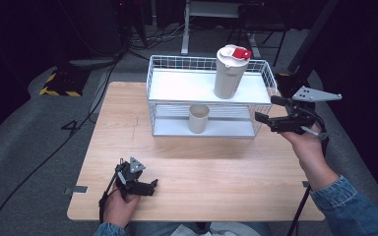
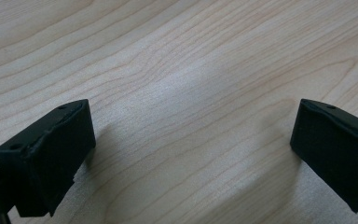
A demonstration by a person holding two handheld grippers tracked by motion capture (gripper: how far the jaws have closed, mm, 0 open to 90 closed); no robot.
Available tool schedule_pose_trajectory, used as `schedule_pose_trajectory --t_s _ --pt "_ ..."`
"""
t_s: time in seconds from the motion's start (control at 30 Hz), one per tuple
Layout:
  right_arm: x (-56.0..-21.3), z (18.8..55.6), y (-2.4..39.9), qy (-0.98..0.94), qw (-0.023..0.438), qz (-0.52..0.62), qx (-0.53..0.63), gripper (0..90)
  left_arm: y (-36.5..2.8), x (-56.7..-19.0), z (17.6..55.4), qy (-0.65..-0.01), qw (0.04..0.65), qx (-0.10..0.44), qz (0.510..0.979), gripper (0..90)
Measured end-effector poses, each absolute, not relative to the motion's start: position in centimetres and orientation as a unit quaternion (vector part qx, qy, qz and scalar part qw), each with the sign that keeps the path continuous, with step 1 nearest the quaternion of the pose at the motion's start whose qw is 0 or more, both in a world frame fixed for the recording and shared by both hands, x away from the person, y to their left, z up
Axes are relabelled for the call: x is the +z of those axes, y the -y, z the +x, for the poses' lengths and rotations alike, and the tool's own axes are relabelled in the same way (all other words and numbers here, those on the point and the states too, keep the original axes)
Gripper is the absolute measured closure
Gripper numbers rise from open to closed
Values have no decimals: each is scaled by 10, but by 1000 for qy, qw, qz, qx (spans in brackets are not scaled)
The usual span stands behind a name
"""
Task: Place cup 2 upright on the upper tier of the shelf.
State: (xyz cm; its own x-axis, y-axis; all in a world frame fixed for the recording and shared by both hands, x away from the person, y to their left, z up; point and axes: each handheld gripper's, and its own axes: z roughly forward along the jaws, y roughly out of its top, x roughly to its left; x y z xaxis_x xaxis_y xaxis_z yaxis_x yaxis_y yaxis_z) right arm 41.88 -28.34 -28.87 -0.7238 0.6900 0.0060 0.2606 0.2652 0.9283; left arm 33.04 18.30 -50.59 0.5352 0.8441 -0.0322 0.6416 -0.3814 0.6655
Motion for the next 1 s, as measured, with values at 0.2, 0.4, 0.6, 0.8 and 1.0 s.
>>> schedule_pose_trajectory --t_s 0.2,0.4,0.6,0.8,1.0 --pt "-301 405 295 -776 209 313 507 89 -183 -506 330 -455 319 159 816 2" --pt "-317 396 304 -781 207 318 496 89 -183 -506 330 -455 319 159 816 2" --pt "-338 387 311 -787 201 326 483 89 -183 -506 330 -455 319 159 816 2" --pt "-359 379 317 -792 192 337 471 89 -183 -506 330 -455 319 159 816 2" --pt "-385 370 325 -796 170 355 460 91 -183 -506 330 -455 319 159 816 2"
